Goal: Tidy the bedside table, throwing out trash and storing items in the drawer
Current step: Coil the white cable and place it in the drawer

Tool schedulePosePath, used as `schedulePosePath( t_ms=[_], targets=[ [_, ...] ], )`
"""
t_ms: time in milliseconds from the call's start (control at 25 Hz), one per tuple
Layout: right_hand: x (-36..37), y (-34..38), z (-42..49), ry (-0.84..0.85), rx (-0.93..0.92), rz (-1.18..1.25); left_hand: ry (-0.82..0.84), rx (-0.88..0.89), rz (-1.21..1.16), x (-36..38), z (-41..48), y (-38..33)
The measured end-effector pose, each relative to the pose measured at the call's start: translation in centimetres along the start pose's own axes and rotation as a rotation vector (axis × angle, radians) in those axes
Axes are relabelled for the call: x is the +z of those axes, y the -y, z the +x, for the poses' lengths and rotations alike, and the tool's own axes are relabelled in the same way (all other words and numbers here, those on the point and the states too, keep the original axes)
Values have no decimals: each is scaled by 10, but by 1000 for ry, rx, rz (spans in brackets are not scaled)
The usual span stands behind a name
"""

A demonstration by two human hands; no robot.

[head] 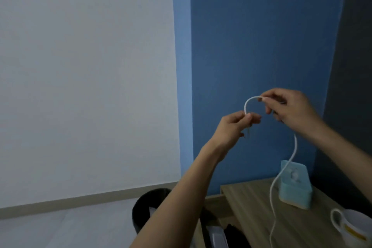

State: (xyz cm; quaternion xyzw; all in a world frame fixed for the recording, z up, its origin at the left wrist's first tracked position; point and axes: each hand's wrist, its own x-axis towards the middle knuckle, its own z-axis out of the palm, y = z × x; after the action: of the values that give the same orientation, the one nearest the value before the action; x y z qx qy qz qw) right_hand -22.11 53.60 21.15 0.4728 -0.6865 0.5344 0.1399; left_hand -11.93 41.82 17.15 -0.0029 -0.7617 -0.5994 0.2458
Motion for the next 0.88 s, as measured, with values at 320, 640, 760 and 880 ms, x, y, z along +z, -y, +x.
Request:
schedulePosePath(
  t_ms=[320,640,760,880],
  targets=[
    [7,25,0,13,146,206,171,35,-196,40,-3,16],
    [-14,37,41,164,27,111,261,25,-163,-23,-21,-39],
    [6,53,49,162,-69,189,429,0,-275,-42,-32,-58],
    [28,76,57,155,-128,321,551,-10,-400,-58,-47,-68]
  ],
)
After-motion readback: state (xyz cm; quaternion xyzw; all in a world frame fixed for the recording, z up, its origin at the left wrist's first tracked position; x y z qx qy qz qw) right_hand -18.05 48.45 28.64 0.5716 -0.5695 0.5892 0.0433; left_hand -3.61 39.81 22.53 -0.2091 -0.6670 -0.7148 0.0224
